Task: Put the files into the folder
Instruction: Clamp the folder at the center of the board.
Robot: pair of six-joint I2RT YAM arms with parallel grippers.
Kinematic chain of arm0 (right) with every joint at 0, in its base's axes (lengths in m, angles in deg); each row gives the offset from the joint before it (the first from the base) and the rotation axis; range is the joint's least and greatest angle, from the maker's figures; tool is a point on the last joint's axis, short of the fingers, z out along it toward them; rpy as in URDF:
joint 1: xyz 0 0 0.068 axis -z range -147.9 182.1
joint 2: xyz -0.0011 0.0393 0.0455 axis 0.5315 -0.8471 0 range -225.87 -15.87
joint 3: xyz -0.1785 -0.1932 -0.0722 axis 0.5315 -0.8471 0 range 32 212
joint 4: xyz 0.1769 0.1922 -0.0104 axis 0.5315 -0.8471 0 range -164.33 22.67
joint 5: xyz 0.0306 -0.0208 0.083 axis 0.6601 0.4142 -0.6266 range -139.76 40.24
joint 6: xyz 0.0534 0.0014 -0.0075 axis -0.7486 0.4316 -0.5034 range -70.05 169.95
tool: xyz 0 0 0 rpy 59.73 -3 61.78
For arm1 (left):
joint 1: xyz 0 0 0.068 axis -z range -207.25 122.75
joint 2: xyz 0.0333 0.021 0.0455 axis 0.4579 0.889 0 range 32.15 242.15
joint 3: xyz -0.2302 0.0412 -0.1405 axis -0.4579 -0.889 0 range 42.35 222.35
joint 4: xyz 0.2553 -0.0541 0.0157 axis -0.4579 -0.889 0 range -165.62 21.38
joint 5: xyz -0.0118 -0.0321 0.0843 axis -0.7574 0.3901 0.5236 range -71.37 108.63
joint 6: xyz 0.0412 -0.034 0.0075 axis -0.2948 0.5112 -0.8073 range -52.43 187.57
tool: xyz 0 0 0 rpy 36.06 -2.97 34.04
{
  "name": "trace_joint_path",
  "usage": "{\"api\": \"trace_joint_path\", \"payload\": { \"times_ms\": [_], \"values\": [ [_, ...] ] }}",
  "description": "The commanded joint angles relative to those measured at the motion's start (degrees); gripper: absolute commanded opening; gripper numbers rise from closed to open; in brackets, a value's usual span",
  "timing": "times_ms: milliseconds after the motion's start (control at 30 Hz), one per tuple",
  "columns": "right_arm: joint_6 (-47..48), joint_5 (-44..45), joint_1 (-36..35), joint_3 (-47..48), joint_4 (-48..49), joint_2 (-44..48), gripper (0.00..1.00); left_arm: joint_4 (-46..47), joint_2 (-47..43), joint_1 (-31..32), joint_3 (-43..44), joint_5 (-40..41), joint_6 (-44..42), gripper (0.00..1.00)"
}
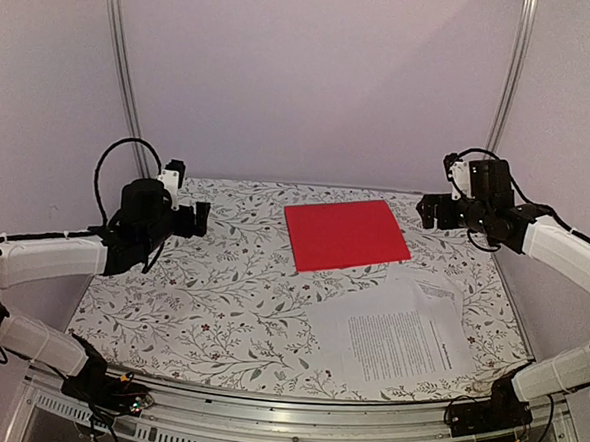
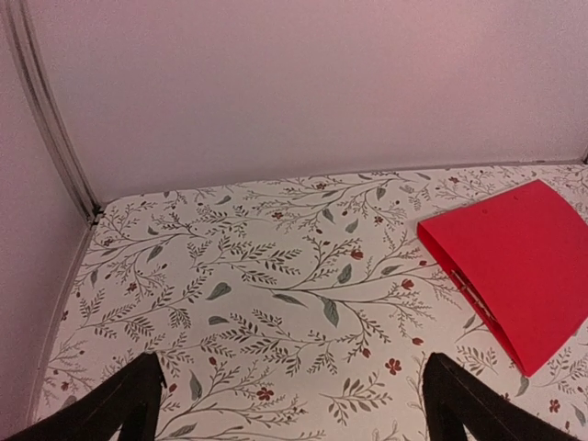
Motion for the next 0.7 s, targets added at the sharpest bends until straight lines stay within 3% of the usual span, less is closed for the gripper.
{"api": "trace_joint_path", "payload": {
  "times_ms": [0,133,433,667],
  "values": [
    [-2.5,5.1,0.5,8.1,-7.8,-5.9,0.99,-6.7,5.1,1.1,5.5,-1.6,2.2,1.00],
    [-5.0,3.6,0.5,15.4,-11.4,-15.9,0.99,-9.1,10.3,2.0,9.2,-3.7,4.3,1.00],
    [-15.1,-5.6,0.8,30.4,-9.7,-37.7,0.99,-12.4,23.4,6.3,20.3,-8.1,9.9,1.00],
    [-20.3,-13.0,5.1,39.8,-10.4,-50.3,0.98,-13.9,34.1,6.9,28.3,-14.5,17.7,0.98]
  ]
}}
